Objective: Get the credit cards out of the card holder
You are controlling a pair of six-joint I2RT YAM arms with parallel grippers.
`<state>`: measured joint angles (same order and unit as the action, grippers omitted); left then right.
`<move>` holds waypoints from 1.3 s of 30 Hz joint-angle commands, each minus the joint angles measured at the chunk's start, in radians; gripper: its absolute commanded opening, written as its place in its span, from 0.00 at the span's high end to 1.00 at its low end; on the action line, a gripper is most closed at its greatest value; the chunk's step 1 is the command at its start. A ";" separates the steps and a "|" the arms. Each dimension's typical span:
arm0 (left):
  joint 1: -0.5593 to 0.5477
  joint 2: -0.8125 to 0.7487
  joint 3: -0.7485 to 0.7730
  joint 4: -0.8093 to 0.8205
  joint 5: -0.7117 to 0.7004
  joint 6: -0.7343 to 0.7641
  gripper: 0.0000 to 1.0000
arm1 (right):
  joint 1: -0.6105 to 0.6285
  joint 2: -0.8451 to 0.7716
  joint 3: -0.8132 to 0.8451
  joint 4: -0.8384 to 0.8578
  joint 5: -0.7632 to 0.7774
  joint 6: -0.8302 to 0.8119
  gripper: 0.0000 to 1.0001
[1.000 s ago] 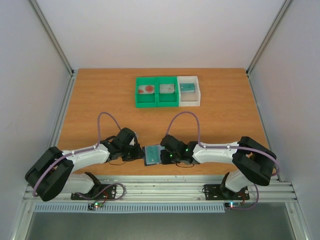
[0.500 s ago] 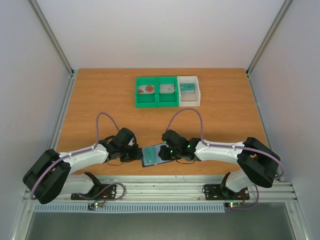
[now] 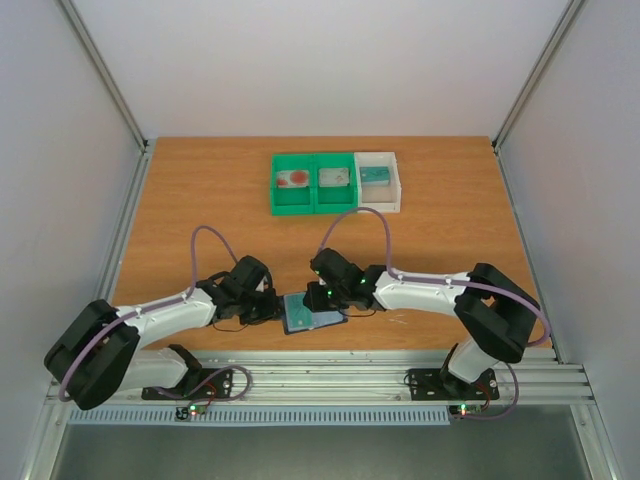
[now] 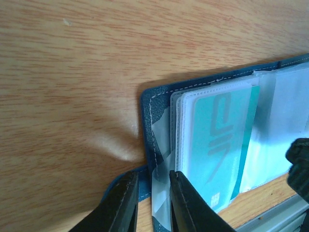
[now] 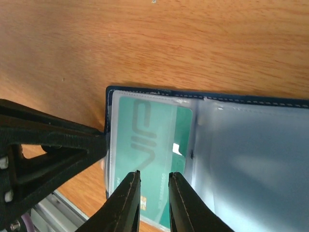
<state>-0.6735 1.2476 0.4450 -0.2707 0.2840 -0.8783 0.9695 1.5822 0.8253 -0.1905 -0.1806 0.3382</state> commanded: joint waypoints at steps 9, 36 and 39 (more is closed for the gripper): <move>0.002 0.017 -0.032 0.022 -0.026 0.002 0.80 | -0.002 0.094 0.041 -0.050 0.044 -0.014 0.84; 0.002 -0.001 -0.033 -0.006 -0.024 0.000 0.80 | -0.001 0.038 0.032 -0.080 0.042 -0.044 0.86; 0.000 -0.046 -0.036 -0.004 0.000 -0.014 0.79 | -0.002 0.046 0.011 -0.030 0.014 -0.031 0.85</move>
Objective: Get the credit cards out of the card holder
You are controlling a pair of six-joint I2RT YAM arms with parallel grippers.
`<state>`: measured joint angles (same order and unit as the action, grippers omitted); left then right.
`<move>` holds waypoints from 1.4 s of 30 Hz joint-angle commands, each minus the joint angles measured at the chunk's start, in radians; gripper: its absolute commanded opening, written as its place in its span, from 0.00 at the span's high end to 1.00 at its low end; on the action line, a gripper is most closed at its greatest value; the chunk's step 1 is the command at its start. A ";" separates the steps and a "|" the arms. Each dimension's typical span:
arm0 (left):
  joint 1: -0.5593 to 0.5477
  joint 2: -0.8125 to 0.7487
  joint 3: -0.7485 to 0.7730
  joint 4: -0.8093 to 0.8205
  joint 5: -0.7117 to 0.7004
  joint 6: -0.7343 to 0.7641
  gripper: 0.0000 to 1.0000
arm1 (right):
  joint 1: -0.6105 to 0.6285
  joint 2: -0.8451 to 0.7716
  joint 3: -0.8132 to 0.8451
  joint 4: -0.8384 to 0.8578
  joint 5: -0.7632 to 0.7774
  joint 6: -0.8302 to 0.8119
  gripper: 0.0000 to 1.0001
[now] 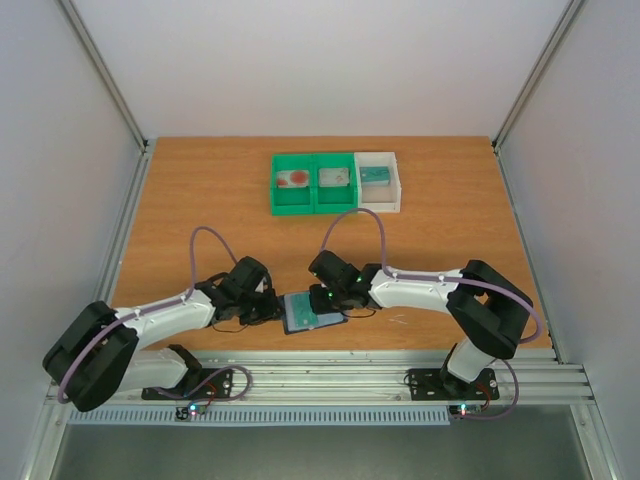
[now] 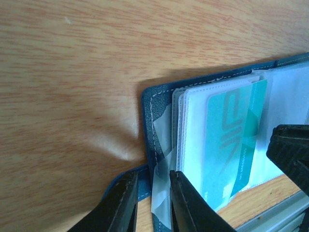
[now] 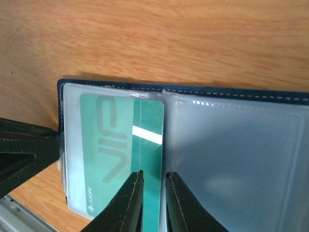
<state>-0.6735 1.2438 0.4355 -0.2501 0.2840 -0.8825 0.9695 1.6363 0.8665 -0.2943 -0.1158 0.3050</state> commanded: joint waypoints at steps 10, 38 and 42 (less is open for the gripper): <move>0.001 -0.104 -0.009 -0.019 0.030 -0.037 0.70 | -0.003 0.003 -0.034 0.060 -0.018 -0.007 0.83; 0.001 0.060 -0.050 0.081 -0.010 -0.039 0.91 | -0.062 0.021 -0.178 0.229 -0.114 0.018 0.99; 0.000 0.060 -0.054 0.062 -0.025 -0.033 0.90 | -0.074 0.005 -0.190 0.231 -0.115 0.015 0.99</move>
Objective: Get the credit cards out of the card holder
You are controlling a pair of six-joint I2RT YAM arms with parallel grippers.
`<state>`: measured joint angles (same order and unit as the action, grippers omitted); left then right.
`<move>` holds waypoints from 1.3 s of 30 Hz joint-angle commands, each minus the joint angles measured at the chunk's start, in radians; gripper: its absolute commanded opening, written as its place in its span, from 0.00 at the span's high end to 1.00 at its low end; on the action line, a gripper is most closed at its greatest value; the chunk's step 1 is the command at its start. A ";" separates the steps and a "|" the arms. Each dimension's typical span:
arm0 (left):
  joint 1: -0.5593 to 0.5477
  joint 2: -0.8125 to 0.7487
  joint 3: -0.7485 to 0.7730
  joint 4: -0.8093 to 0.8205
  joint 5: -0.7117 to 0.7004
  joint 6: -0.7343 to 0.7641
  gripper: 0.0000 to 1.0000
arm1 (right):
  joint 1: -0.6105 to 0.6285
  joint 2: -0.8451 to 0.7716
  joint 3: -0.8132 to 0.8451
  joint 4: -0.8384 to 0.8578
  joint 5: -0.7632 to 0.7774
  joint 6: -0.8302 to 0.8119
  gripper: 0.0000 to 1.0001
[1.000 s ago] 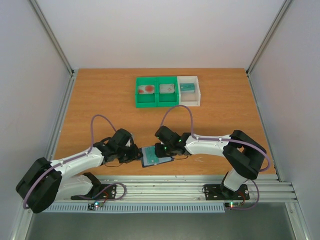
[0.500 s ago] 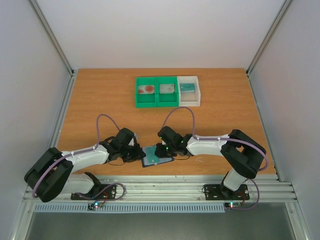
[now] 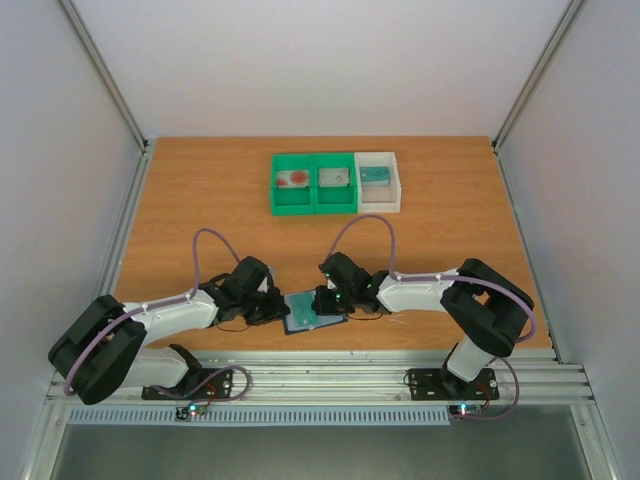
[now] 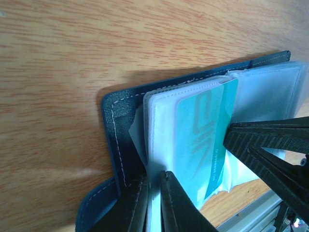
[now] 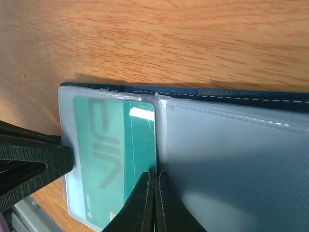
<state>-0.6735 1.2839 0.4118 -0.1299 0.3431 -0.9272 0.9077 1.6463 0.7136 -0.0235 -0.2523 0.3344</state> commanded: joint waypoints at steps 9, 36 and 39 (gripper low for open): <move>0.001 0.009 -0.026 -0.072 -0.088 0.015 0.88 | -0.045 -0.099 -0.083 -0.022 -0.010 -0.020 0.99; 0.000 0.014 -0.033 -0.066 -0.087 0.016 0.89 | -0.062 -0.020 -0.132 0.177 -0.102 0.048 0.97; 0.000 0.011 -0.032 -0.070 -0.090 0.018 0.89 | -0.071 -0.042 -0.143 0.185 -0.105 0.048 0.99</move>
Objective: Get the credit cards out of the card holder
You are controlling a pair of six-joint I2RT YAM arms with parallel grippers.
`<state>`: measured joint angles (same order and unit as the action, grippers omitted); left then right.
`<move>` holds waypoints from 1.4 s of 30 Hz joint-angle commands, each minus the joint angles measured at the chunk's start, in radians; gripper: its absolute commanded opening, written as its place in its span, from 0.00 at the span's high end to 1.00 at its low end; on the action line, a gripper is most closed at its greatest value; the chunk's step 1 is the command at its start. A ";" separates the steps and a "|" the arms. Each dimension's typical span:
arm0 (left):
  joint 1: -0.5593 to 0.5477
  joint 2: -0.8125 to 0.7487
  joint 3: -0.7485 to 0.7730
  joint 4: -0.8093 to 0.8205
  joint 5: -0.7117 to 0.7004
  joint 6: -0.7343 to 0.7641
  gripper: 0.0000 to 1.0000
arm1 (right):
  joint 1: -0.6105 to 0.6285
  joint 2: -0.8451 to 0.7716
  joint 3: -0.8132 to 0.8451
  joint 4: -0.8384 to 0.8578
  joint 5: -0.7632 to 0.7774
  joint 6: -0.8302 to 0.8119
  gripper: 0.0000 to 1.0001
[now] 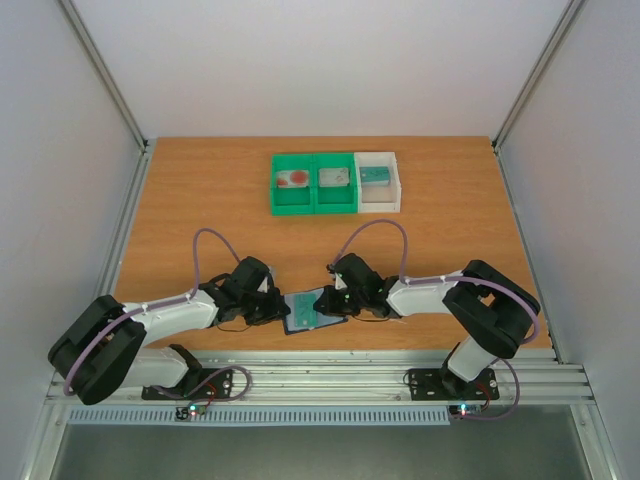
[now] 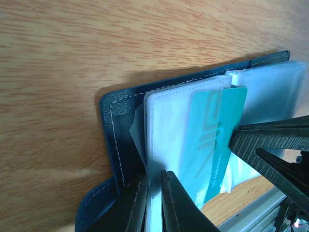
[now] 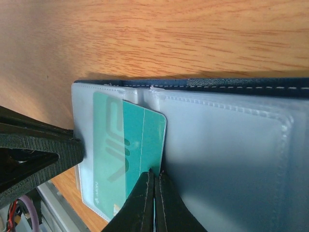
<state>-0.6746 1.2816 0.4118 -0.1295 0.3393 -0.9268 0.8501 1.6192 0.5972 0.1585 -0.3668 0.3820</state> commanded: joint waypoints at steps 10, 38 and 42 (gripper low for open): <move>0.002 0.022 -0.011 -0.081 -0.078 0.026 0.88 | -0.040 -0.112 -0.066 -0.036 0.023 -0.011 0.99; 0.002 -0.389 0.004 0.007 0.105 -0.119 0.38 | -0.040 -0.425 -0.070 -0.114 -0.065 0.104 0.99; 0.001 -0.430 -0.039 0.136 0.149 -0.168 0.41 | -0.040 -0.501 -0.074 -0.089 -0.100 0.158 0.99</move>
<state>-0.6743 0.8860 0.4152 -0.1646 0.4248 -1.0306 0.8169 1.1889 0.5243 0.0227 -0.4156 0.4656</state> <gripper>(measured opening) 0.601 0.015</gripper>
